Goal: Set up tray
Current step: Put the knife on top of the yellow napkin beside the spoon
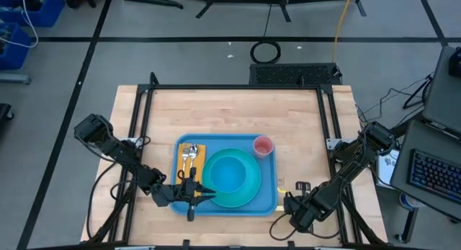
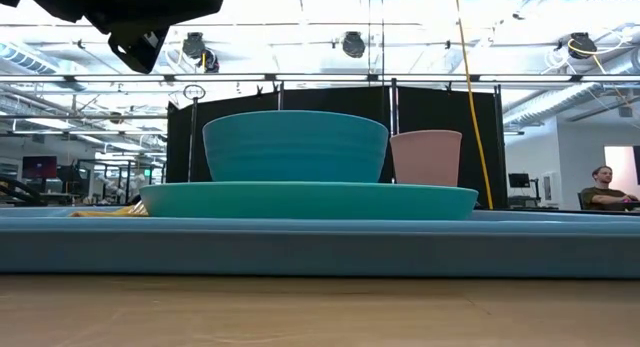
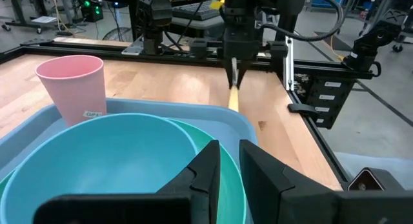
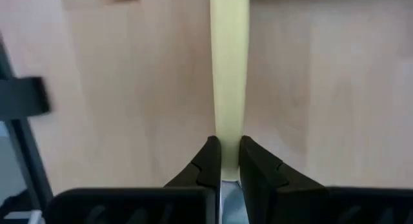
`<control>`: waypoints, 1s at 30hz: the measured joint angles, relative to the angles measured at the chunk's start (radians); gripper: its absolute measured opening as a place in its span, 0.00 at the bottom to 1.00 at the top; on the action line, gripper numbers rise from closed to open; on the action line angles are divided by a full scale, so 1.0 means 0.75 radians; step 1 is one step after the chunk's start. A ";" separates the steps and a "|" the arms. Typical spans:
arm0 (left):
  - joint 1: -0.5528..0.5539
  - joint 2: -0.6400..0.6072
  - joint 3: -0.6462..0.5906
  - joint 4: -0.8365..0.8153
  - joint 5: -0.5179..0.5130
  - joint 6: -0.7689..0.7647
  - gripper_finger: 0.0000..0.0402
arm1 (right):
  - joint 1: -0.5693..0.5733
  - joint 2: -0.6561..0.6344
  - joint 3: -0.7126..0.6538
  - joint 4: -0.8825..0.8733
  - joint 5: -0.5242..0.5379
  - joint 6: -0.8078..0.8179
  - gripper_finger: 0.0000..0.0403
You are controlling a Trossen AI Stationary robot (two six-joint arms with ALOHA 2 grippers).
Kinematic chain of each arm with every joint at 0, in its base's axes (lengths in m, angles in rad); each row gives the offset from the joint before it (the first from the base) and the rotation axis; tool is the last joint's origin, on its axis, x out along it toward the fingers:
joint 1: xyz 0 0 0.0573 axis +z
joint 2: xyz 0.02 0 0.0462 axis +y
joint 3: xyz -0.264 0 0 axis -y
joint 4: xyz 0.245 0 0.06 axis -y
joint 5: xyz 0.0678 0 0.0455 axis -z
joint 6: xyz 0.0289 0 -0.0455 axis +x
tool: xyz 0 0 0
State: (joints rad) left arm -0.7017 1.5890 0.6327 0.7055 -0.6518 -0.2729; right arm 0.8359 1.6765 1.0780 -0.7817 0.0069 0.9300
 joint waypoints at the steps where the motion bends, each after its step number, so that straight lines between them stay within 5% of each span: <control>1: 0.000 0.000 -0.001 0.000 0.000 0.000 0.16 | -0.001 -0.001 0.012 -0.035 -0.002 -0.001 0.06; 30: 0.000 0.000 0.000 0.000 0.000 -0.024 0.16 | -0.061 -0.003 0.234 -0.722 0.098 -0.075 0.06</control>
State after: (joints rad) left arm -0.7017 1.5890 0.6327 0.7052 -0.6519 -0.2910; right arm 0.7904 1.6741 1.2533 -1.3232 0.0807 0.8734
